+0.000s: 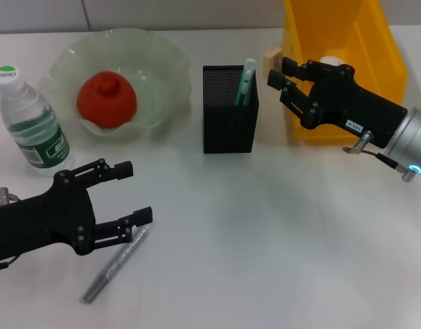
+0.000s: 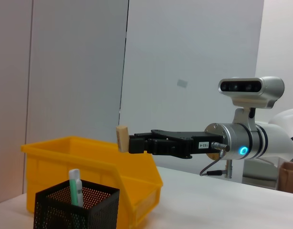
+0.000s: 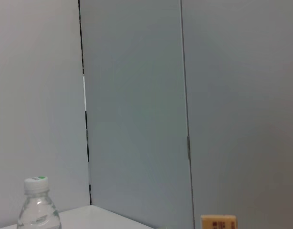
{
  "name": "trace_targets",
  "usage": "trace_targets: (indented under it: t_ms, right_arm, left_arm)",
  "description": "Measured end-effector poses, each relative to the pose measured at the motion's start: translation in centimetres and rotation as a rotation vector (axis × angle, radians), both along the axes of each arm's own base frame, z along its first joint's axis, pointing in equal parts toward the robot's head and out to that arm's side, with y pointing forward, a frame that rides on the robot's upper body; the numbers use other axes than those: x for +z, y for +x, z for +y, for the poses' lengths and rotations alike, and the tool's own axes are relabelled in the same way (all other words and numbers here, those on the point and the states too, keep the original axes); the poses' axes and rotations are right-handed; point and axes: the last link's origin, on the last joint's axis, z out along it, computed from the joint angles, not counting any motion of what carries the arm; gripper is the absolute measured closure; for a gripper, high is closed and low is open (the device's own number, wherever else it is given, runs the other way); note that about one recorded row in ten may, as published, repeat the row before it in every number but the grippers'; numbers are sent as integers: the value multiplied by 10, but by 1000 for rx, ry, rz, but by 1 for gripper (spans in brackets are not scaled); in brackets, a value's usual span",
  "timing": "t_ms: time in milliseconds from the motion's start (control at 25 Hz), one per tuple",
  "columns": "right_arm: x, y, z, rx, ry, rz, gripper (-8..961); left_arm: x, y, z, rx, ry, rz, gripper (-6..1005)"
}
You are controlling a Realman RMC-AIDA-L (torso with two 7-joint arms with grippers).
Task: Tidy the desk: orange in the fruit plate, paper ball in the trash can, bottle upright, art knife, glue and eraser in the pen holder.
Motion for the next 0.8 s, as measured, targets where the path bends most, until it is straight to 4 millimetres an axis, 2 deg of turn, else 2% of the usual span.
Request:
trace_targets:
  t_ms: [440, 800]
  right_arm:
    - [-10, -10, 10, 11, -29, -13, 708]
    - [-17, -10, 19, -19, -38, -51, 703]
  left_arm:
    - [0, 2, 2, -6, 0, 0, 272]
    - [0, 2, 2, -6, 0, 0, 275]
